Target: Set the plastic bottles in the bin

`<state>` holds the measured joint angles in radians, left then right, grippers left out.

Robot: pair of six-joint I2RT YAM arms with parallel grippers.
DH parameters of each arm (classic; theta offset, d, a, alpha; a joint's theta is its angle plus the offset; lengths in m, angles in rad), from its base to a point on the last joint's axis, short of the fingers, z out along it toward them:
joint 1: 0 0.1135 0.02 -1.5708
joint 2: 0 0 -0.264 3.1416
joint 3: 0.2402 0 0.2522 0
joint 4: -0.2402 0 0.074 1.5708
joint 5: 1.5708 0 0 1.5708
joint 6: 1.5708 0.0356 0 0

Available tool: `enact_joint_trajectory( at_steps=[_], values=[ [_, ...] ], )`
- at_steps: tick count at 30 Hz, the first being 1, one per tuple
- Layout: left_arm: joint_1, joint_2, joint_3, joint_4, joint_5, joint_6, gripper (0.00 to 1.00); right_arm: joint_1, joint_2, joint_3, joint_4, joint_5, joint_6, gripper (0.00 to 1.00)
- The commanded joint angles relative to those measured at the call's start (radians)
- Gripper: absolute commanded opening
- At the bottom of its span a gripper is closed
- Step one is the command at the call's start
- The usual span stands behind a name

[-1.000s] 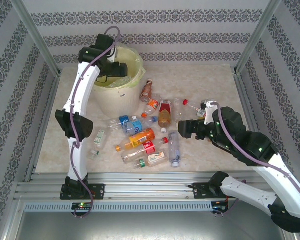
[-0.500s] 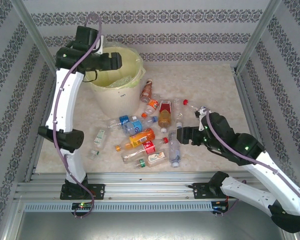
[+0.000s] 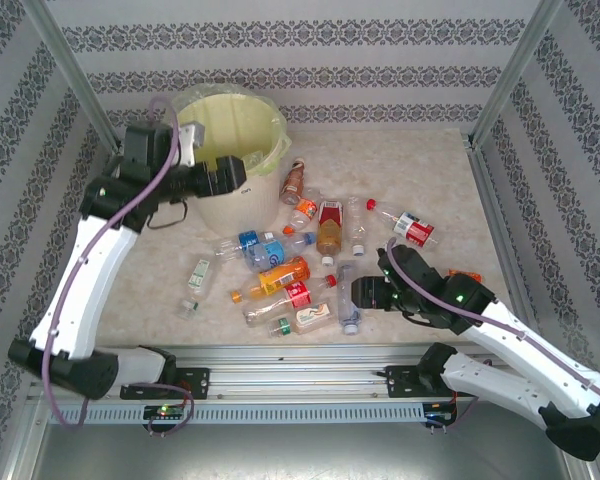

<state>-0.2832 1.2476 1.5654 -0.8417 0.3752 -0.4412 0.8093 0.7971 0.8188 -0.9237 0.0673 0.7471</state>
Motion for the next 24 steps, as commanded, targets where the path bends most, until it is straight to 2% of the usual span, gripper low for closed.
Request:
enact_joint_trajectory(
  at_steps=[1,5,10,18,24],
  values=[
    [-0.059,-0.129,-0.148,0.172,0.033,-0.086,1.0,0.028,-0.007,-0.055,0.035,0.022,0.072,0.72],
    [-0.129,-0.277,-0.334,0.264,0.029,-0.16,1.0,0.074,-0.003,-0.119,0.067,0.027,0.125,0.67],
    [-0.19,-0.386,-0.531,0.375,0.054,-0.247,1.0,0.16,0.052,-0.159,0.081,0.055,0.19,0.66],
    [-0.278,-0.406,-0.704,0.571,0.07,-0.358,1.0,0.286,0.079,-0.245,0.138,0.103,0.331,0.62],
    [-0.351,-0.369,-0.736,0.647,0.028,-0.352,1.0,0.323,0.081,-0.303,0.193,0.103,0.394,0.6]
  ],
)
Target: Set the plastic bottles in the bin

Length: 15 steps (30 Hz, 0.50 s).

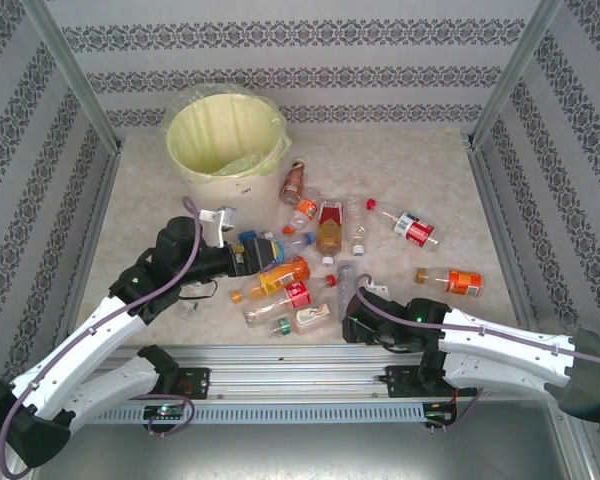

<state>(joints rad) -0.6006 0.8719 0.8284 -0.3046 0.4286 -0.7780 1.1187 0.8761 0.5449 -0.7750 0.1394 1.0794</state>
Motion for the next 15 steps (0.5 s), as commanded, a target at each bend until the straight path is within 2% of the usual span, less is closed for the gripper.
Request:
enact_joint_trajectory(
  at_steps=[1,15],
  values=[
    [-0.045,0.014,0.004,0.106,-0.035,-0.008,1.0,0.014,0.006,-0.039,0.058,0.027,0.067,0.6],
    [-0.134,0.104,0.001,0.177,-0.077,-0.003,1.0,0.015,0.027,-0.107,0.156,0.009,0.088,0.56]
  ],
)
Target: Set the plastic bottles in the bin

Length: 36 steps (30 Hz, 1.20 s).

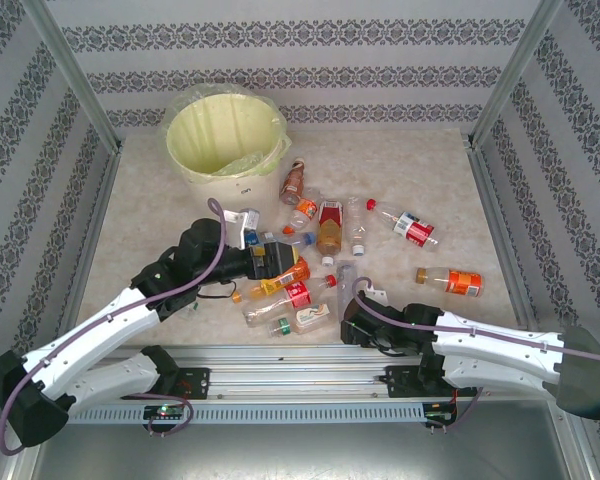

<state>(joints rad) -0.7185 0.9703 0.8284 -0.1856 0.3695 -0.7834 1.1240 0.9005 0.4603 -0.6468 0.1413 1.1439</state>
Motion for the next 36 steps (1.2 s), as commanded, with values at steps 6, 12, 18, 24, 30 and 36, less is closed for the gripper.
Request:
enact_joint_trajectory(
  at_steps=[6,12,18,24,30,36],
  values=[
    [-0.028,0.024,0.009,0.06,-0.024,0.004,1.0,0.01,0.029,-0.042,0.071,0.006,0.034,0.55],
    [-0.035,0.037,0.013,0.061,-0.029,0.003,1.0,0.006,0.057,-0.047,0.095,0.008,0.034,0.53],
    [-0.039,0.048,0.014,0.063,-0.029,0.001,1.0,-0.006,0.069,-0.051,0.113,0.004,0.024,0.51],
    [-0.044,0.06,0.015,0.06,-0.036,-0.005,1.0,-0.015,0.066,-0.056,0.121,-0.001,0.017,0.46],
    [-0.047,0.067,0.022,0.059,-0.033,-0.004,1.0,-0.02,0.046,-0.061,0.109,0.0,0.015,0.4],
    [-0.051,0.074,0.039,0.03,-0.051,0.007,1.0,-0.043,0.001,-0.042,0.037,0.03,0.016,0.37]
  ],
)
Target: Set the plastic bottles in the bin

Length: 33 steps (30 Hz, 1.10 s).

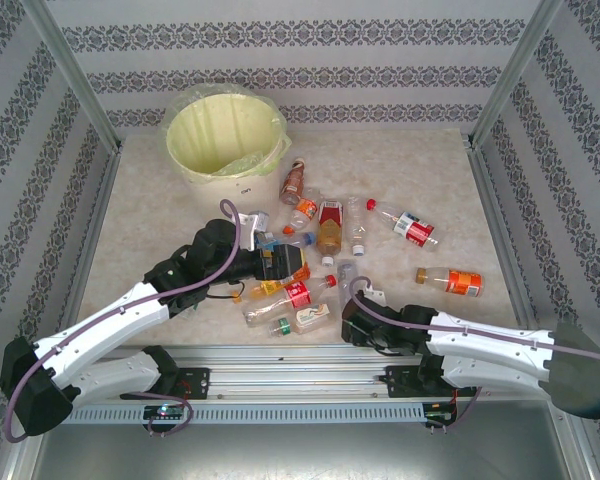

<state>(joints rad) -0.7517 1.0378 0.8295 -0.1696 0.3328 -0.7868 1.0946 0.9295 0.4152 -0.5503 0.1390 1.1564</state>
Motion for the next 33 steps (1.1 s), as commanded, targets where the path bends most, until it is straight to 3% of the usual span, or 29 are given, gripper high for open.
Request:
enact_joint_trajectory(
  at_steps=[1,14,22,33],
  values=[
    [-0.02,0.008,0.042,0.009,-0.014,0.013,1.0,-0.022,-0.043,0.014,-0.079,0.038,-0.001,0.37],
    [-0.045,0.082,0.063,0.082,0.009,-0.03,1.0,-0.139,-0.132,0.192,-0.181,0.007,-0.201,0.35],
    [-0.052,0.166,0.027,0.309,0.079,-0.144,1.0,-0.145,-0.076,0.296,-0.149,-0.062,-0.273,0.33],
    [-0.052,0.237,0.03,0.366,0.064,-0.215,1.0,-0.144,-0.07,0.383,-0.102,-0.141,-0.331,0.31]
  ],
)
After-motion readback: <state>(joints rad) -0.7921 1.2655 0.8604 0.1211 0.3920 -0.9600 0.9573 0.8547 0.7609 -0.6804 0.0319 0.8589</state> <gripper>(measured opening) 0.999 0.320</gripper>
